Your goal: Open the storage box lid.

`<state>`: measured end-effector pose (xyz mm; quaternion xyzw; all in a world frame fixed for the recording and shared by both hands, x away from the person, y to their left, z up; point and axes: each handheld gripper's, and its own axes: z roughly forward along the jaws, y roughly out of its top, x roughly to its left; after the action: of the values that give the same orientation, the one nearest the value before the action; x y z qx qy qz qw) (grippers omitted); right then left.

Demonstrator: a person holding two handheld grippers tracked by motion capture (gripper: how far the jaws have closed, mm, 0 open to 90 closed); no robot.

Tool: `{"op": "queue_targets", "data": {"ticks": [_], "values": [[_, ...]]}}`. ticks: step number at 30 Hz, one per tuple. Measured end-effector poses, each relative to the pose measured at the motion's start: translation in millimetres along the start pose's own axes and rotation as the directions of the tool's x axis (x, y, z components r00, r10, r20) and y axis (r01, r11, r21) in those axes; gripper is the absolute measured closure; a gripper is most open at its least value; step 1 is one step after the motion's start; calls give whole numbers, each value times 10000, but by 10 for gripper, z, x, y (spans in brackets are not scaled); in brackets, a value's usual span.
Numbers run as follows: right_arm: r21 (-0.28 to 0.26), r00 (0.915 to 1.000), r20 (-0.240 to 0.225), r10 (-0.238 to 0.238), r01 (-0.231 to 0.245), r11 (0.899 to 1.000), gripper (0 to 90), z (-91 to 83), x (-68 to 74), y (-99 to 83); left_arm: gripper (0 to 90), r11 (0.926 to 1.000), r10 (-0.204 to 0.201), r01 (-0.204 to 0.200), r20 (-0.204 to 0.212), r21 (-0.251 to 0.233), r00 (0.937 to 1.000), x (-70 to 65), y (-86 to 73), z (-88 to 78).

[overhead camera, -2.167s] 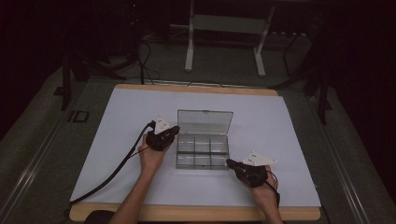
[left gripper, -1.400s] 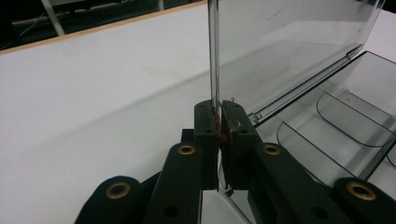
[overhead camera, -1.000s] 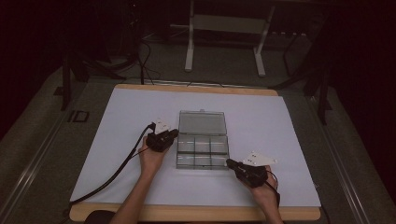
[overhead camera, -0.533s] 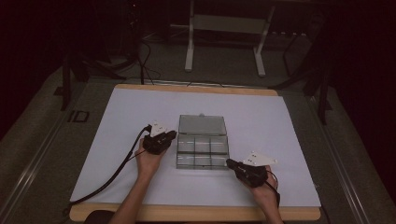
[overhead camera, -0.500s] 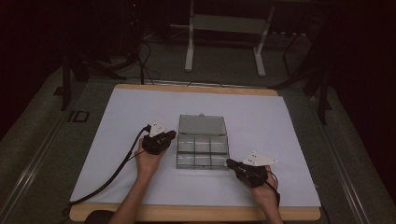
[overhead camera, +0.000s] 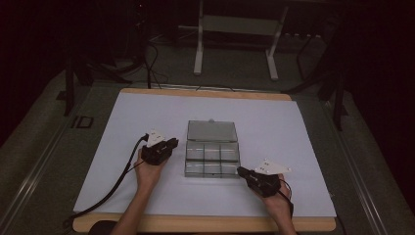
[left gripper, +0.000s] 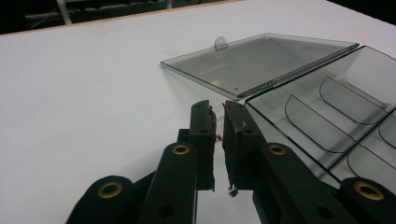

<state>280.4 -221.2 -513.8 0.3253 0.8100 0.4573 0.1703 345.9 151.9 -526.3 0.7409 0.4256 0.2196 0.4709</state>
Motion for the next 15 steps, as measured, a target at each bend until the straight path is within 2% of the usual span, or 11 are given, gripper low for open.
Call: {"op": "queue_targets", "data": {"ticks": [4, 10, 15], "values": [[-11, 10000, -36, 7, -7, 10000, 862, 0, -5, -1, 804, 9999, 142, -143, -159, -72, 9998, -13, -73, -55], [-4, 10000, -2, -2, 2, 10000, 856, -2, 1, 0, 773, 9987, 240, -253, -284, -446, 9993, 6, -148, -131], [-10, 10000, -30, 28, -28, 10000, 848, -6, -2, -1, 745, 9971, 612, -622, -240, -439, 9978, 28, -202, -186]]}}
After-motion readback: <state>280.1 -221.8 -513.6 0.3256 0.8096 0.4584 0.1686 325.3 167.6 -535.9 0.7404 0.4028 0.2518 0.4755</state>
